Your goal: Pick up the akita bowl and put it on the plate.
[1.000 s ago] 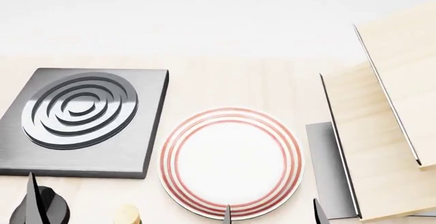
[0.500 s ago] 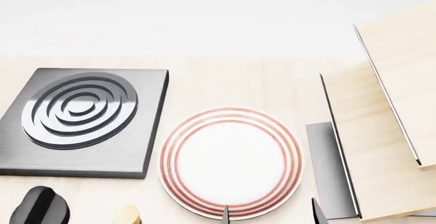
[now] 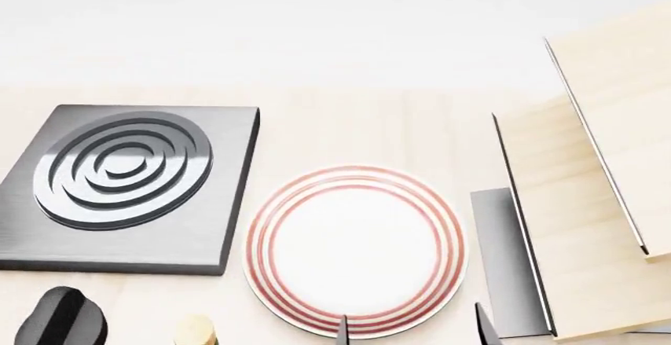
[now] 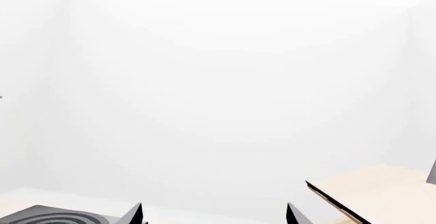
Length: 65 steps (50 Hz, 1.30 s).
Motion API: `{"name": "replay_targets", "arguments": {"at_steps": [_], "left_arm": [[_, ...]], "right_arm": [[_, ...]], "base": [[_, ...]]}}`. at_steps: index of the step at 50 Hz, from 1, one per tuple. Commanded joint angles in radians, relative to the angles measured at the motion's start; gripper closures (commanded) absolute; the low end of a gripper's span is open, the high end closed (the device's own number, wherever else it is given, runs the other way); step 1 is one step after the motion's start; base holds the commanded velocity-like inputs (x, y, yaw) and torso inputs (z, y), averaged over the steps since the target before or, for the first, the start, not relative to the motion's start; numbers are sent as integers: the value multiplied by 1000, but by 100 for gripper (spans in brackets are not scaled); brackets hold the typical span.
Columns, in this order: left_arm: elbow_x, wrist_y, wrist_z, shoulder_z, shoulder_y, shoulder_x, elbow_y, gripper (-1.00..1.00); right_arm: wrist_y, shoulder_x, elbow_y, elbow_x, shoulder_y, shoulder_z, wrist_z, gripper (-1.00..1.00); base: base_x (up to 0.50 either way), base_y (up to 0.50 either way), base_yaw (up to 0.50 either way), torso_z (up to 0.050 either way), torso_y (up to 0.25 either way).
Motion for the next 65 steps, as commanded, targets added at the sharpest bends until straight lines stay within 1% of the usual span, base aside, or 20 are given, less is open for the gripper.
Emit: {"name": "replay_targets", "arguments": {"at_steps": [1,5,21,31,33,40,44,49,50,52,53,56,65], "left_arm": [[60,-73,157,-113,-119,35,-50,-100],[59,-77,150,-129,-122,21,-61,-100],[97,-170,205,-158,-160,-50,-41,-100],[152,-195,239,-131,-124,-96,-75,-100],[142,-226,266,-140,-137,-102,-68,-100],[164,-333,366,-136,-169,-160,-64,-100],[197,-354,388,-115,-167,-194,-81,-100],[189,-365,405,-120,-173,-208,-106,-100],[188,-390,429,-114,-182,-216,-108,-100],[208,-400,431,-96,-193,-230,-118,-100],[212,-426,456,-86,-210,-245,-116,-100],[231,-467,482,-77,-236,-268,-118,-100],[254,-534,543,-56,-244,-300,-122,-100]], "right_arm": [[8,2,7,-4,10,-10,3,-100],[8,3,10,-2,12,-11,5,-100],[1,10,12,-5,10,-20,14,-100],[-1,14,19,0,14,-21,19,-100],[-3,14,22,1,15,-22,19,-100],[-5,14,30,-1,18,-30,21,-100],[-5,15,32,2,21,-30,22,-100],[-7,16,36,-3,22,-36,23,-100],[-9,17,37,-2,21,-36,24,-100],[-9,17,39,-3,22,-38,25,-100],[-8,16,40,-6,22,-41,25,-100],[-9,17,43,-4,23,-42,26,-100],[-13,19,51,-5,26,-47,29,-100]], "base": [[0,0,0,0,0],[0,0,0,0,0],[0,0,0,0,0],[0,0,0,0,0],[0,0,0,0,0],[0,0,0,0,0],[0,0,0,0,0],[0,0,0,0,0],[0,0,0,0,0],[0,0,0,0,0],[0,0,0,0,0],[0,0,0,0,0],[0,0,0,0,0]]}}
